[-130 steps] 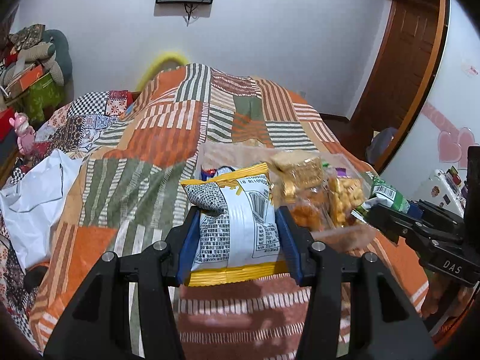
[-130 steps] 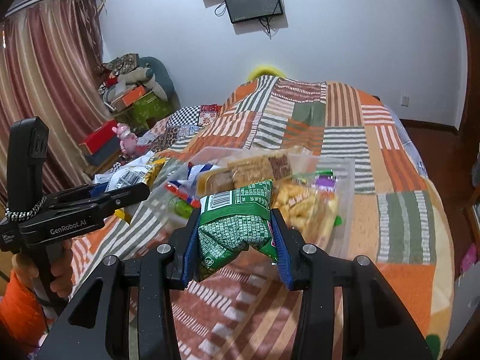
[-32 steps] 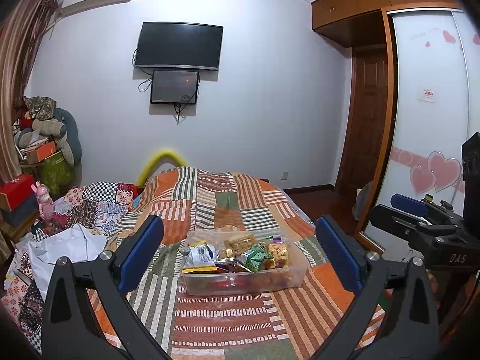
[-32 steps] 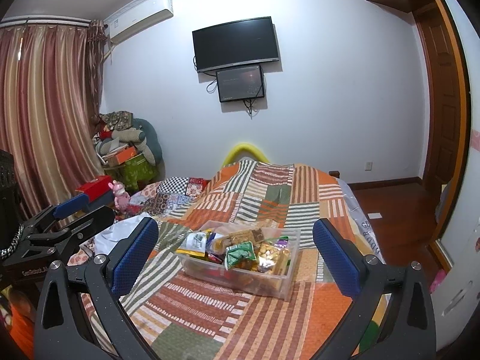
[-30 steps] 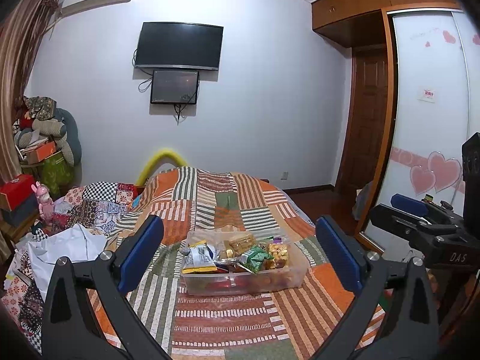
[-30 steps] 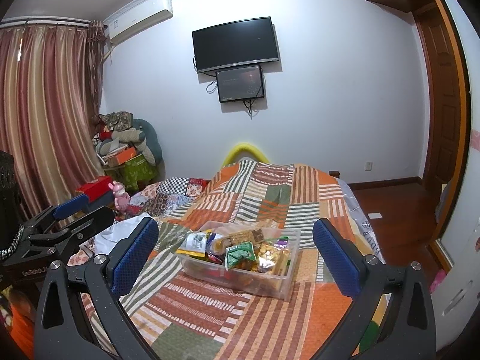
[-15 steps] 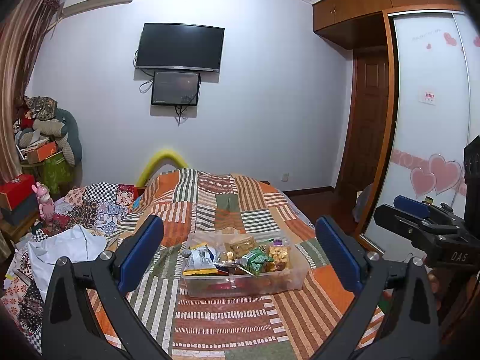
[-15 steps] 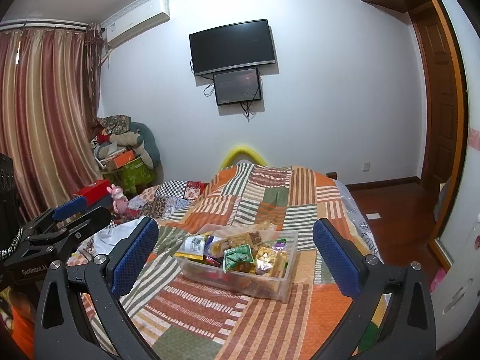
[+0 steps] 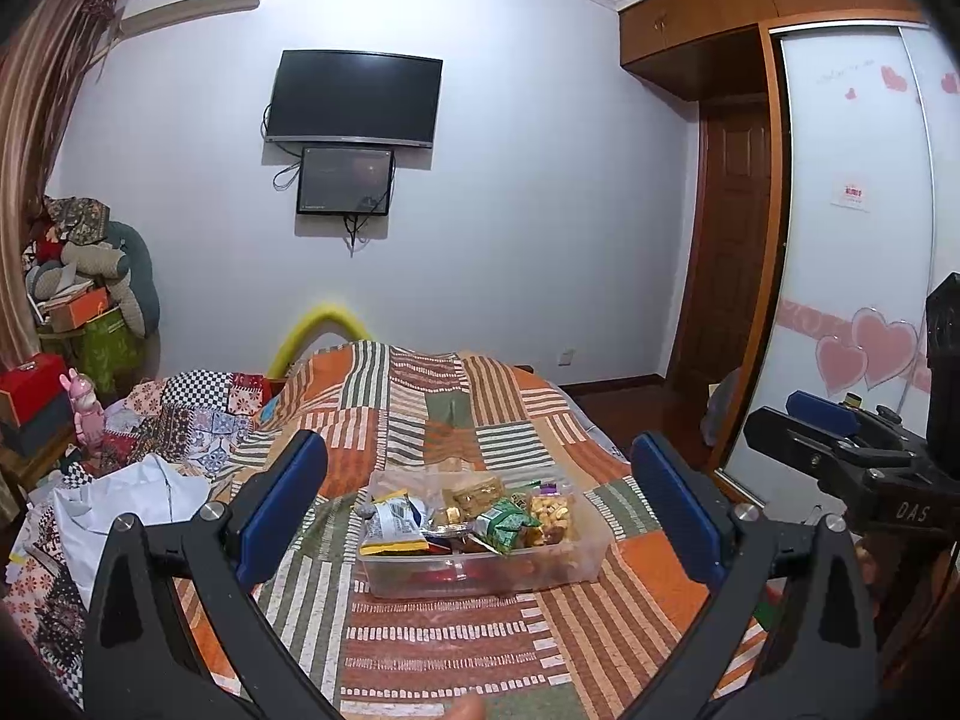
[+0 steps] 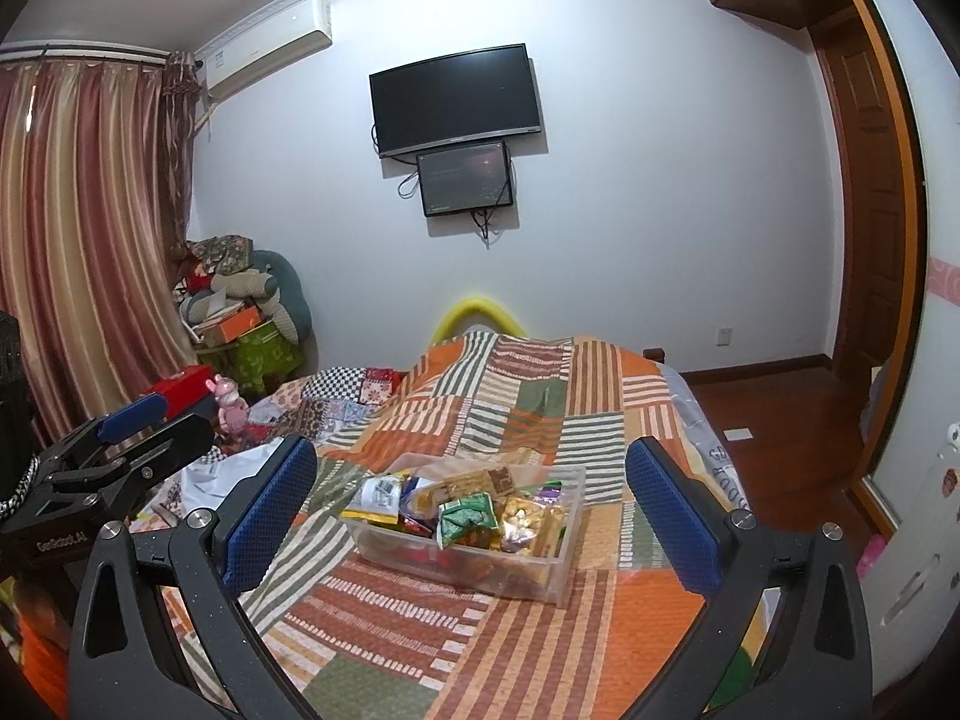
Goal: Organize snacks
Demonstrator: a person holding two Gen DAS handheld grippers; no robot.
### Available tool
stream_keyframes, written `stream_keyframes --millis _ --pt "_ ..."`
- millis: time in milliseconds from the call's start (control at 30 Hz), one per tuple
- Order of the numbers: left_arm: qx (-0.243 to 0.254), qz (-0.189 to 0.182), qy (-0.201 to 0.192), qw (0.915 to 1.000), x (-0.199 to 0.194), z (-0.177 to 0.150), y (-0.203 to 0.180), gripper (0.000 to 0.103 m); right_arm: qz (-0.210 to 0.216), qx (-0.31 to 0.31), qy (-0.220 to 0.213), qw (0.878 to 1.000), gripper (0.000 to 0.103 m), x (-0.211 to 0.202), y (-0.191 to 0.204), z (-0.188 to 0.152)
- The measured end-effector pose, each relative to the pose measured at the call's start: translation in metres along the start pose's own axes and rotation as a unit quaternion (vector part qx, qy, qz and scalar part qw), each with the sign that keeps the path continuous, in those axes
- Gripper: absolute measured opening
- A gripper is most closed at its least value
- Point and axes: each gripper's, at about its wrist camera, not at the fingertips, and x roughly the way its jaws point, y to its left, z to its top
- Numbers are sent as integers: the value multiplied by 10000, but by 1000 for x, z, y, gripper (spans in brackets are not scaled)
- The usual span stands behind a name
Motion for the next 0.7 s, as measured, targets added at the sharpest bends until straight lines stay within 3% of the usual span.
stream_keyframes --millis 700 --pt "11 -93 25 10000 1 -3 -1 103 -24 -37 -61 10000 103 -1 1 1"
